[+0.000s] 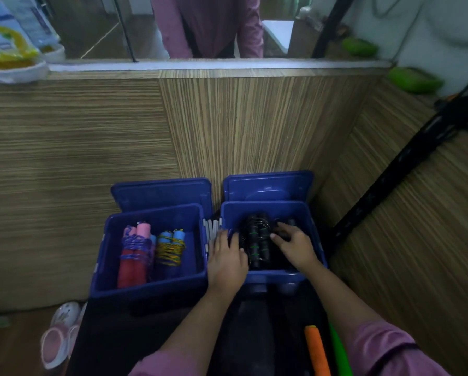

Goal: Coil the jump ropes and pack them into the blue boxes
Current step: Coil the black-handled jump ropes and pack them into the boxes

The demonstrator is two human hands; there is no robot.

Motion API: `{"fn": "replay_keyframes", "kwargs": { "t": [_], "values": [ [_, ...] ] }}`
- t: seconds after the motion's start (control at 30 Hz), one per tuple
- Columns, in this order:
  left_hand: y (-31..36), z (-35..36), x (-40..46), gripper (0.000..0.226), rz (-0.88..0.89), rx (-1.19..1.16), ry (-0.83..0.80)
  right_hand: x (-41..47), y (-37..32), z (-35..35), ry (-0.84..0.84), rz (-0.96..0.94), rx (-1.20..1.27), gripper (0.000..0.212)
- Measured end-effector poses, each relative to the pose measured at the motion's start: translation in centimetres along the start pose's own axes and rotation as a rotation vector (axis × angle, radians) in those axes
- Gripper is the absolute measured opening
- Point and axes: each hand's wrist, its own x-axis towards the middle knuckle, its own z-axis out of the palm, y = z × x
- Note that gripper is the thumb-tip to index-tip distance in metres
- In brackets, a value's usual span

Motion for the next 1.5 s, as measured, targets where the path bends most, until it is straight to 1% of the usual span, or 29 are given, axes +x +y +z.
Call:
{"fn": "replay_keyframes", "kwargs": {
  "t": [0.03,0.17,0.23,0.3,0.4,0.5,0.6,0.67,0.8,0.93,1.03,1.17,1.27,1.33,1.4,1.5],
  "values": [
    [0.3,0.0,-0.4,0.038,-0.013,-0.023,0.001,-0.5,0.0,-0.3,0.016,-0.005,0.015,0.045],
    [1.5,0.0,-1.9,0.046,0.014,-0.049,-0.115,-2.7,0.9,-1.3,0.031,-0.07,-0.031,0.036],
    [2.1,0.0,-2.5,0.048,0.02,-0.044,-0.118,-3.8,1.7,-1.5,0.028,-0.081,-0.05,0.035],
    [2.5,-0.3,-2.9,0.048,-0.03,-0.081,-0.089,-4.7,2.2,-1.7,0.021,-0.078,-0.063,0.034],
    [2.2,-0.9,-3.0,0.039,-0.134,-0.097,-0.037,-5.3,2.3,-1.2,0.013,-0.112,-0.113,0.036],
    [2.2,-1.8,-2.6,0.026,-0.233,-0.042,-0.123,-4.9,1.8,-0.2,-0.018,-0.164,-0.192,0.041],
    [2.4,-1.9,-1.6,0.025,-0.229,0.02,-0.199,-4.1,1.3,0.9,-0.078,-0.197,-0.234,0.047],
    [2.6,-1.4,-1.2,0.026,-0.265,-0.019,-0.223,-3.6,1.3,1.4,-0.091,-0.21,-0.227,0.044],
    [2.4,-1.2,-1.5,0.024,-0.267,-0.138,-0.181,-2.7,1.2,1.5,-0.093,-0.193,-0.219,0.035],
    [2.4,-1.0,-1.3,0.017,-0.296,-0.221,-0.143,-2.2,1.3,1.6,-0.092,-0.178,-0.17,0.038],
    [2.4,-0.6,-1.0,0.008,-0.32,-0.266,-0.131,-2.5,1.5,1.6,-0.042,-0.23,-0.182,0.037],
    [2.4,-0.2,-0.9,0.011,-0.31,-0.228,-0.135,-2.9,2.0,1.8,0.042,-0.294,-0.207,0.028],
    [2.0,0.2,-0.9,0.013,-0.248,-0.193,-0.12,-2.9,2.5,2.1,0.07,-0.325,-0.184,0.027],
    [1.8,0.4,-1.0,0.014,-0.209,-0.166,-0.111,-2.9,2.7,2.2,0.069,-0.304,-0.133,0.032],
    [1.7,0.3,-1.0,0.017,-0.183,-0.126,-0.128,-3.0,2.6,2.3,0.065,-0.287,-0.106,0.041],
    [1.7,0.0,-0.9,0.02,-0.163,-0.088,-0.157,-3.1,2.2,2.3,0.07,-0.272,-0.164,0.051]
  ]
}}
